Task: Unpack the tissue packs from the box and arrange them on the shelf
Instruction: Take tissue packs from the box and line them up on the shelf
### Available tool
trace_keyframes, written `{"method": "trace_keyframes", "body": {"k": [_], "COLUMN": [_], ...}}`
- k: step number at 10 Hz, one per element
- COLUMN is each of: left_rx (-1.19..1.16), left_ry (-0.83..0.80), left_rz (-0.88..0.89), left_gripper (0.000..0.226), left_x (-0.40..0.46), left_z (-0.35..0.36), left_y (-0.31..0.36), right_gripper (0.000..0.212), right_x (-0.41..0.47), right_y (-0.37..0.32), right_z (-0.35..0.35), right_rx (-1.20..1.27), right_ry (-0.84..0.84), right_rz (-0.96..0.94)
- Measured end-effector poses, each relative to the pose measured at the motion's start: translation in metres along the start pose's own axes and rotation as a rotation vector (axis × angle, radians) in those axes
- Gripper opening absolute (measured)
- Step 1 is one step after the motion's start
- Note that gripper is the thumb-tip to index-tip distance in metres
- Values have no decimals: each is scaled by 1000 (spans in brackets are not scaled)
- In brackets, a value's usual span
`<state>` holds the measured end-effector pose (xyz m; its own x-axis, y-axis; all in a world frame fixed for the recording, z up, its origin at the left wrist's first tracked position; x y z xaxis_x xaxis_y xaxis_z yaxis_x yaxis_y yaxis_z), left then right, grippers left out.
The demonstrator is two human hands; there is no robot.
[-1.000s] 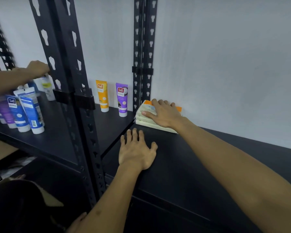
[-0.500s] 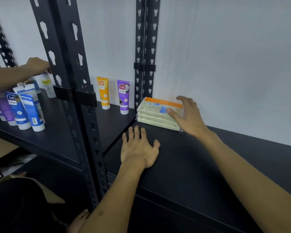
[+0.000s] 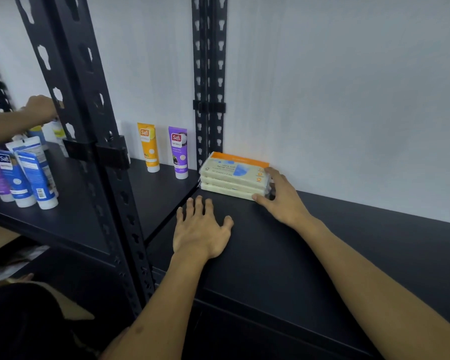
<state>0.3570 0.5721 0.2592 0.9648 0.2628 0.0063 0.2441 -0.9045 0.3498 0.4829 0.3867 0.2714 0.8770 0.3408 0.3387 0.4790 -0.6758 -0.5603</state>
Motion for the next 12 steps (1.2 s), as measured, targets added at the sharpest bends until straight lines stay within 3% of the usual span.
{"method": "trace_keyframes", "body": {"k": [7, 9, 10, 12], "left_rx": [0, -3, -1, -24], "left_ry": [19, 14, 10, 8], "left_rz": [2, 3, 4, 10], "left_gripper": [77, 77, 78, 78], "left_x": [3, 1, 1, -1], "left_z": [2, 1, 0, -3], "left_y": [-1, -1, -1, -1], "right_gripper": [81, 106, 107, 56], "right_x": [-3, -15, -34, -94], "right_y": [-4, -2, 7, 6], "right_z": [1, -7, -13, -34], "right_rx": [17, 8, -154, -312], "right_ry": [36, 13, -40, -80], "right_rz": [10, 106, 224, 269]}}
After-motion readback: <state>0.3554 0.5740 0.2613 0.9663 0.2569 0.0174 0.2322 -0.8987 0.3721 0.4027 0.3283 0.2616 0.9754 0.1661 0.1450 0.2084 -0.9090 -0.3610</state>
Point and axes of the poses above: each hand's wrist, its own x-axis towards the middle knuckle, its own z-axis out of the palm, y = z × x, the point moved 5 cm from there along x, towards the middle knuckle, and after that the axes turned 7 degrees about -x, right-handed, at the moved point
